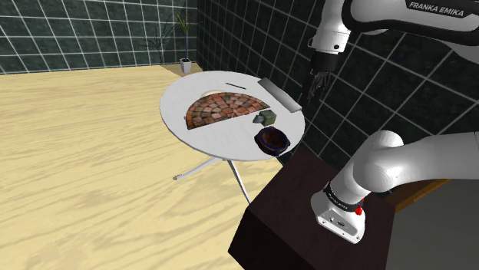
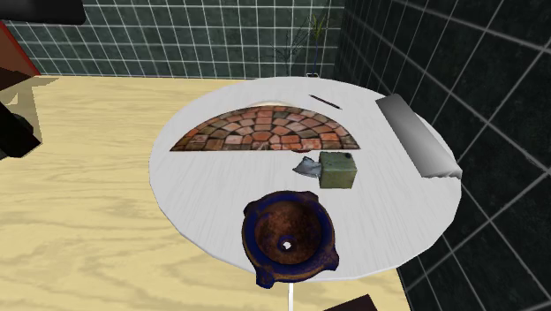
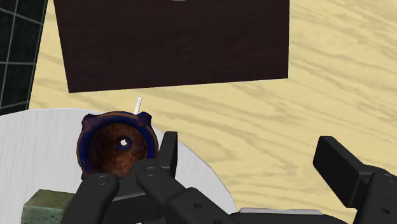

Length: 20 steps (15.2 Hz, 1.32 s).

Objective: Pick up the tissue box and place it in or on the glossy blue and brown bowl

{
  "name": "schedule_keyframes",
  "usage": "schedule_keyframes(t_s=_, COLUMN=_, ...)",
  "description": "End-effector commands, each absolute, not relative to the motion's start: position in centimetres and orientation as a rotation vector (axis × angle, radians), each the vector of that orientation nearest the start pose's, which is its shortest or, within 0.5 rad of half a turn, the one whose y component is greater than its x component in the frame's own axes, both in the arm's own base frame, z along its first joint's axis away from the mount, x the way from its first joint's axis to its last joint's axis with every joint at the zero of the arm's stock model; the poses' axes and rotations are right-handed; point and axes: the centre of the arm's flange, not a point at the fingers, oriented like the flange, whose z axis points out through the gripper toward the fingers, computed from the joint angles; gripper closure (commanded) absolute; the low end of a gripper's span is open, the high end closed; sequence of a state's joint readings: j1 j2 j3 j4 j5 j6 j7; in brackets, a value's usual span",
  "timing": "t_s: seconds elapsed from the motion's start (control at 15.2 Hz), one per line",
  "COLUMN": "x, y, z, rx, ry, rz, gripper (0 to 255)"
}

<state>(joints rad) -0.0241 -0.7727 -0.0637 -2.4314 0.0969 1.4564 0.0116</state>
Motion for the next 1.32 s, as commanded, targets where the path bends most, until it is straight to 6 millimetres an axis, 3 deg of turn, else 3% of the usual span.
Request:
schedule_keyframes(t_s=0.0, x=29.3, y=-1.9, z=54.3, rx=-2.978, ry=0.113, rz=0.298, gripper=0)
schedule_keyframes(t_s=0.59, x=30.1, y=-8.9, z=46.0, rx=-3.021, ry=-0.247, rz=0.192, gripper=0)
schedule_keyframes(t_s=1.25, x=33.9, y=-16.4, z=37.2, rx=-3.016, ry=-0.653, rz=0.068, gripper=0)
